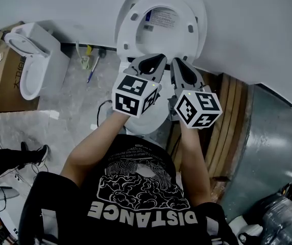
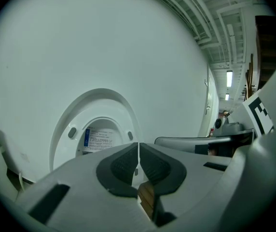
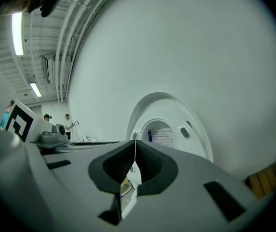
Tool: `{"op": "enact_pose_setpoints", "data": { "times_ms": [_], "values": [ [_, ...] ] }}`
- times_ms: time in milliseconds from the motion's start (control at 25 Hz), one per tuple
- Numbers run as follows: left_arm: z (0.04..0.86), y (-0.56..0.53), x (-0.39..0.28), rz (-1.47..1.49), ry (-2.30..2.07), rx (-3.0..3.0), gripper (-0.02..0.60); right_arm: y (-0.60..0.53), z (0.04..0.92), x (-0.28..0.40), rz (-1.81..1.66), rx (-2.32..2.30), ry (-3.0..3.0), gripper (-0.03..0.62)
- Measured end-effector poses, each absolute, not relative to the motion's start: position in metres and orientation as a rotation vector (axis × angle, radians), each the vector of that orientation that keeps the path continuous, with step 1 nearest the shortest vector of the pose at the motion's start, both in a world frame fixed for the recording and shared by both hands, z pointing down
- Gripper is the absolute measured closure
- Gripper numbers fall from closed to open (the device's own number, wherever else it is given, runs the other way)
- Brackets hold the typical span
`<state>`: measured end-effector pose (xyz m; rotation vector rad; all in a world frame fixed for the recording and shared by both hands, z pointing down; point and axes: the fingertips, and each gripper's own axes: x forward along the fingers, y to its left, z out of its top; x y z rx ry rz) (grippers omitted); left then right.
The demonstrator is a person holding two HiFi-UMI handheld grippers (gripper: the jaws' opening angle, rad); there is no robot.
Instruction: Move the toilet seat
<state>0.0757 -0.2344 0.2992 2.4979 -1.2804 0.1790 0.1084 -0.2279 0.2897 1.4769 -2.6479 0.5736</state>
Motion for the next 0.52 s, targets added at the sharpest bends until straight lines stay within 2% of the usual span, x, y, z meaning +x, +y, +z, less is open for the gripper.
{"op": "enact_pose_setpoints", "data": {
  "times_ms": [520],
  "values": [
    [0.2997,-0.2341,0.0778,0.195,-1.288,2.500,0.559,-0.2280,0.2915,0.1117,0.562,1.472,-2.637,0.572]
  ]
}}
